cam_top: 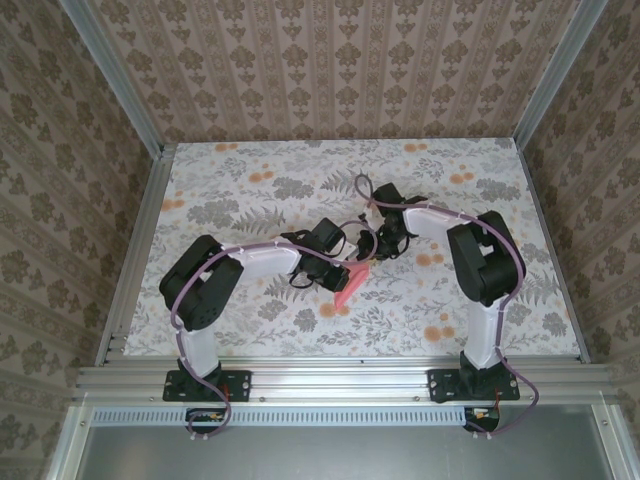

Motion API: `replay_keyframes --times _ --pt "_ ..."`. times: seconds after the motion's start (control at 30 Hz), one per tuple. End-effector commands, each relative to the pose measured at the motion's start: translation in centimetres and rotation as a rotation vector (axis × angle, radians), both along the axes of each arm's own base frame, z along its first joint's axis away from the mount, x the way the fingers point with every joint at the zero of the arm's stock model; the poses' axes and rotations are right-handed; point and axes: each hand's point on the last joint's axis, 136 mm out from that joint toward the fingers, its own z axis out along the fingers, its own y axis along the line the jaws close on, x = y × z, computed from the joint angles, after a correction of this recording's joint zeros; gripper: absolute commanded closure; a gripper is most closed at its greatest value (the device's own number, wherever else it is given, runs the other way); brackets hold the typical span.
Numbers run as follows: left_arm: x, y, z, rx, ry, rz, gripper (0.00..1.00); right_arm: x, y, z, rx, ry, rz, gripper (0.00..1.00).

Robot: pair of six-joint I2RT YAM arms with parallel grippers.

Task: Fold a paper plane with a square sheet of paper (pick it up from the middle)
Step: Third fold the triangle at the center of the table.

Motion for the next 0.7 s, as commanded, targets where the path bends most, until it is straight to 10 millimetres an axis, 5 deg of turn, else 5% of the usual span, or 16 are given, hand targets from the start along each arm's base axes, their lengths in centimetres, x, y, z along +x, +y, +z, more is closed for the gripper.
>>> replay_keyframes --times 0.0,0.37,0.67 --pt "-0.2 0.7 -1.6 0.042 0.017 -0.018 0.91 1.5 -0.8 4.0 0.080 -0.074 -0.120 0.81" --pt "-0.3 0.6 -1.5 0.037 0.017 -0.021 0.91 -2.6 1.5 3.3 0.350 0.065 -0.268 0.93" --pt "-0.3 0.5 -1.4 0.037 0.016 -0.030 0.91 -3.0 2.0 1.1 0.294 0.127 -0.287 0.94"
